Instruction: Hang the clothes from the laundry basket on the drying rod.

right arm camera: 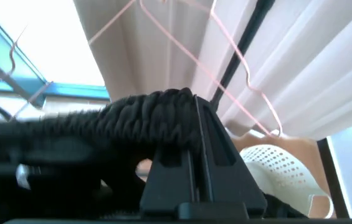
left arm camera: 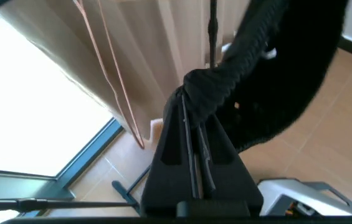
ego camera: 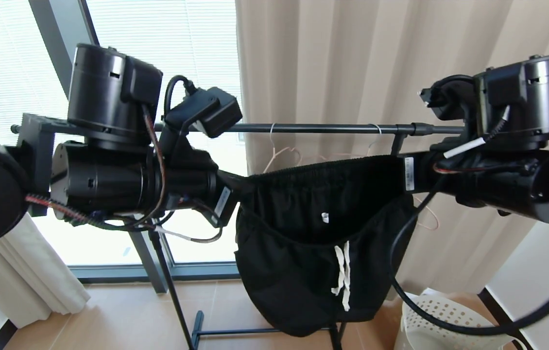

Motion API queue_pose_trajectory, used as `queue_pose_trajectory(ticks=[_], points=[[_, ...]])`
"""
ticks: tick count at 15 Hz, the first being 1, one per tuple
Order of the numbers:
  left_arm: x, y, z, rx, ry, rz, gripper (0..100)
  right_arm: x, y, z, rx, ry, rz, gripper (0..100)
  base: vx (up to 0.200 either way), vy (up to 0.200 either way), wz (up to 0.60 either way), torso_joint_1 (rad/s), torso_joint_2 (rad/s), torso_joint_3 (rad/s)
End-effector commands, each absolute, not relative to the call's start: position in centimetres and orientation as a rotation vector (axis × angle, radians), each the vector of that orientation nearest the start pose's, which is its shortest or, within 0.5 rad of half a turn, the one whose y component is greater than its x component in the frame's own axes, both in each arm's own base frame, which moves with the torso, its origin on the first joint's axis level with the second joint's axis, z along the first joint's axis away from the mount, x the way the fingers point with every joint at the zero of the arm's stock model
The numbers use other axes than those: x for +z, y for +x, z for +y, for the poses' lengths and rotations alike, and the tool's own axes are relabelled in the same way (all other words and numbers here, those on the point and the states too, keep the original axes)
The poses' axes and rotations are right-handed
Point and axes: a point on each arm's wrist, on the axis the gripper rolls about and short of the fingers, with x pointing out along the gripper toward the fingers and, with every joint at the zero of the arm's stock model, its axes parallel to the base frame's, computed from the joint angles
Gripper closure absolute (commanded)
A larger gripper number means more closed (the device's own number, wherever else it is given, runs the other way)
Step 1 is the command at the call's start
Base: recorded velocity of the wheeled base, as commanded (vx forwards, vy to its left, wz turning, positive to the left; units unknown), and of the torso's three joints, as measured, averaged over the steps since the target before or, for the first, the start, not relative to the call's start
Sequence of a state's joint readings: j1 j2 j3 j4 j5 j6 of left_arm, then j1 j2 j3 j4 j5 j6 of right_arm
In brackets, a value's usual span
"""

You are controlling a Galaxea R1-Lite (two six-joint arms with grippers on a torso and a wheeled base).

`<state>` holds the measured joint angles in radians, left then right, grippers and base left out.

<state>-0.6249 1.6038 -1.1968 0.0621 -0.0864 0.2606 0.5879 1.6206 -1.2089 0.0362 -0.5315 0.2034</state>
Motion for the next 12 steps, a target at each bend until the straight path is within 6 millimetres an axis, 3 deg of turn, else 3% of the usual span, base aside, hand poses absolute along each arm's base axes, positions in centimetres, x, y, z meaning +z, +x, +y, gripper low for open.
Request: queue_pose_trajectory(ticks=[1, 3, 6, 9, 12], points=[[24.6, 20.8, -16.5, -0.797, 0.397, 0.387, 100, 24.5, 28.3, 17.3, 0.005, -0.045, 0.394, 100, 0.0, 0.0, 0.0, 0.0, 0.0, 0.0], [23.2, 19.9, -17.0, -0.839, 0.418, 0.432, 100, 24.7, 29.9, 18.6, 0.001, -0.033, 0.372, 100, 0.0, 0.0, 0.0, 0.0, 0.0, 0.0], [22.1, 18.0, -18.7, -0.941, 0.428, 0.462, 100, 25.5, 30.7, 20.4, 0.033, -0.015, 0.337, 100, 0.0, 0.0, 0.0, 0.0, 0.0, 0.0], [21.7, 16.6, -21.4, -1.01, 0.346, 0.506, 100, 25.4, 31.1, 22.2, 0.063, 0.0, 0.327, 100, 0.0, 0.0, 0.0, 0.0, 0.0, 0.0], [22.0, 16.6, -23.4, -1.019, 0.217, 0.502, 100, 25.3, 31.5, 24.1, 0.09, 0.048, 0.317, 100, 0.0, 0.0, 0.0, 0.0, 0.0, 0.0]])
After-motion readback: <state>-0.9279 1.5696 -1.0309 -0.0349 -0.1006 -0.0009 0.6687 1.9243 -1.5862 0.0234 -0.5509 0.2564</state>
